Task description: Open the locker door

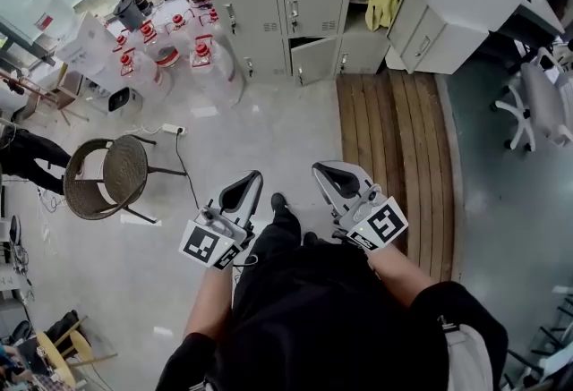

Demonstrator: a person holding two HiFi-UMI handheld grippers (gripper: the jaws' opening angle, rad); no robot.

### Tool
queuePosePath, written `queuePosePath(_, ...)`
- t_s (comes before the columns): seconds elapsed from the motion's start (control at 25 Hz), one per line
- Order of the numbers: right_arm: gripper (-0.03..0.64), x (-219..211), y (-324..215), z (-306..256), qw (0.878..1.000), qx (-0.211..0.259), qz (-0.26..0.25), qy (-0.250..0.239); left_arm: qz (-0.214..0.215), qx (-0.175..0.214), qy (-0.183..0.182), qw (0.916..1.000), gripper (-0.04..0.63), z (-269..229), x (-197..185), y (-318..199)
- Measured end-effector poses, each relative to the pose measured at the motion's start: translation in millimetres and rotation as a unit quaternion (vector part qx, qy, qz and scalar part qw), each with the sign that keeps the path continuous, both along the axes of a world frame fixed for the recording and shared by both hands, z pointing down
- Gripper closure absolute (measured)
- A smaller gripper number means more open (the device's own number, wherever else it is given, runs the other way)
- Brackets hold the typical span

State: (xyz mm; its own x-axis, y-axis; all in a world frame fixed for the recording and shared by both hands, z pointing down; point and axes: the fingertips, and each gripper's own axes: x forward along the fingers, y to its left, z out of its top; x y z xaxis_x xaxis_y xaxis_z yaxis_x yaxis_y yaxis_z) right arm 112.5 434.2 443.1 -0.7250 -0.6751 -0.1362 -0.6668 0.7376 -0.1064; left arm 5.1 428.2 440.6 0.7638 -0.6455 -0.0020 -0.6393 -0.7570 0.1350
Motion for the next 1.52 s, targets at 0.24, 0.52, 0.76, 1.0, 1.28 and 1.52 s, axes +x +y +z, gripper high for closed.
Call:
queuePosePath(0.24, 0.607, -11, -66, -12, 1.000, -0.006, 0.015, 0.014, 0.019, 0.021, 0.017, 0.9995, 0.584, -15, -17, -58)
queuePosePath(0.52, 0.607, -45, -142, -27, 0.999, 0.003, 0.013, 0.032, 0.023, 0.032, 0.028, 0.9988, 0.584, -29, -52, -141)
queuePosePath(0.76, 0.607, -78, -201, -38, 1.000, -0.005, 0.011, 0.025, 0.032, 0.024, 0.042, 0.9983, 0.584, -28, -86, -199)
queuePosePath(1.0, 0.607, -103, -256, -40, 0.999, -0.009, 0.016, 0.035, 0.036, 0.017, 0.050, 0.9980, 0.584, -21, -114, -249)
queuePosePath(1.28, 0.607, -100, -316, -35, 0.999, -0.017, 0.021, 0.030, 0.025, -0.006, 0.056, 0.9981, 0.584, -3, -118, -305)
queuePosePath(1.52, 0.607, -95, -382, -32, 1.000, -0.005, -0.004, 0.016, 0.009, -0.018, 0.044, 0.9988, 0.584, 5, -106, -368)
